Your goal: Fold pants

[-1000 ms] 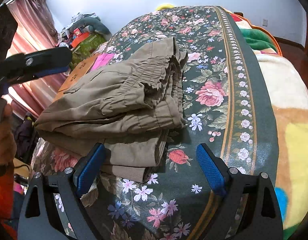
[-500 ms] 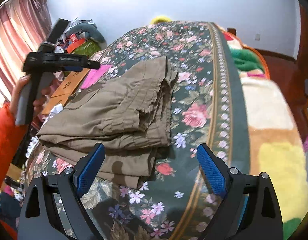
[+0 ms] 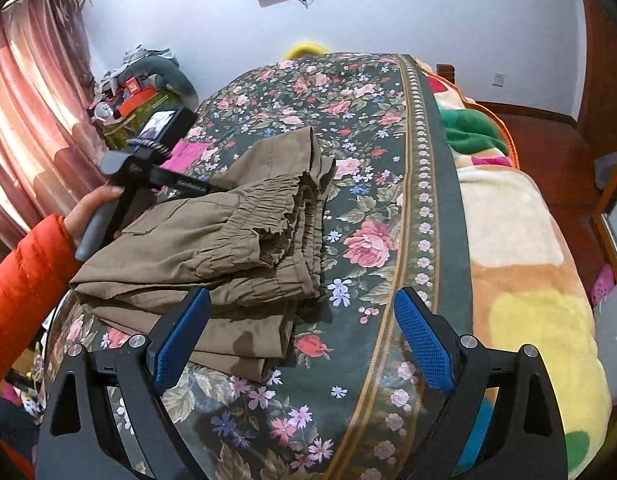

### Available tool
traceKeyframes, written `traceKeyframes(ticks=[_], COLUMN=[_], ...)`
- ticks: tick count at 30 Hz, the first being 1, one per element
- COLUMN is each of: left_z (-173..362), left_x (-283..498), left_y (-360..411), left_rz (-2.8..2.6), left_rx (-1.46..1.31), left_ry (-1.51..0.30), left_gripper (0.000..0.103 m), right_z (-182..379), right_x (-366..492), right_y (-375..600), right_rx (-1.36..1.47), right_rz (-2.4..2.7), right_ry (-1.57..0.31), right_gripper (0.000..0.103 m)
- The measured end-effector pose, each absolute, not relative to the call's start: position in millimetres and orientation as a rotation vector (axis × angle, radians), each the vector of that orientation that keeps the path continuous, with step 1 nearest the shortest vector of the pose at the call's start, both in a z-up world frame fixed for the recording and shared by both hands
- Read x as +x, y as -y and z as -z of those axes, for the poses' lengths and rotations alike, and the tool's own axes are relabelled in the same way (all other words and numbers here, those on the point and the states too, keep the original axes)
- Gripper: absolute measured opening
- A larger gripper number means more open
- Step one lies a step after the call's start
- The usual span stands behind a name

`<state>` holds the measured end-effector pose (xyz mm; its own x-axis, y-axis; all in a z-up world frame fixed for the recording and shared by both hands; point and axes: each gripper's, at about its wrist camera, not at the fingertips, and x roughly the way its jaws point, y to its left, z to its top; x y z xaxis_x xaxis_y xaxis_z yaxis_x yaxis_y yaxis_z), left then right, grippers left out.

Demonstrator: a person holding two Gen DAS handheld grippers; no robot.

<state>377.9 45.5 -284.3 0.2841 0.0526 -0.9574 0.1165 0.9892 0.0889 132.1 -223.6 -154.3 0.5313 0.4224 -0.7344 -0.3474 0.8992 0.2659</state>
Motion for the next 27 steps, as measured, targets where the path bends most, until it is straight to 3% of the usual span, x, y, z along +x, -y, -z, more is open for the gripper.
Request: traceKeyframes(ticks=[12, 24, 27], left_z=[261, 227, 224], left_x=[284, 200, 191], left_y=[-78, -56, -54], left_rz=[0.05, 0.098, 0.108], left_rx=[0.036, 0.023, -0.016], left_ry=[-1.25, -1.156, -1.144], left_gripper=[0.101, 0.101, 0.101], right_z=[144, 157, 167], right_x=[124, 126, 133], right_y=[218, 210, 210], right_rx=[0.133, 0.136, 0.126], right_rz=[-0.492, -0.504, -0.498], right_ry=[-0.871, -0.889, -0.905], right_gripper=[0.091, 0.091, 0.078])
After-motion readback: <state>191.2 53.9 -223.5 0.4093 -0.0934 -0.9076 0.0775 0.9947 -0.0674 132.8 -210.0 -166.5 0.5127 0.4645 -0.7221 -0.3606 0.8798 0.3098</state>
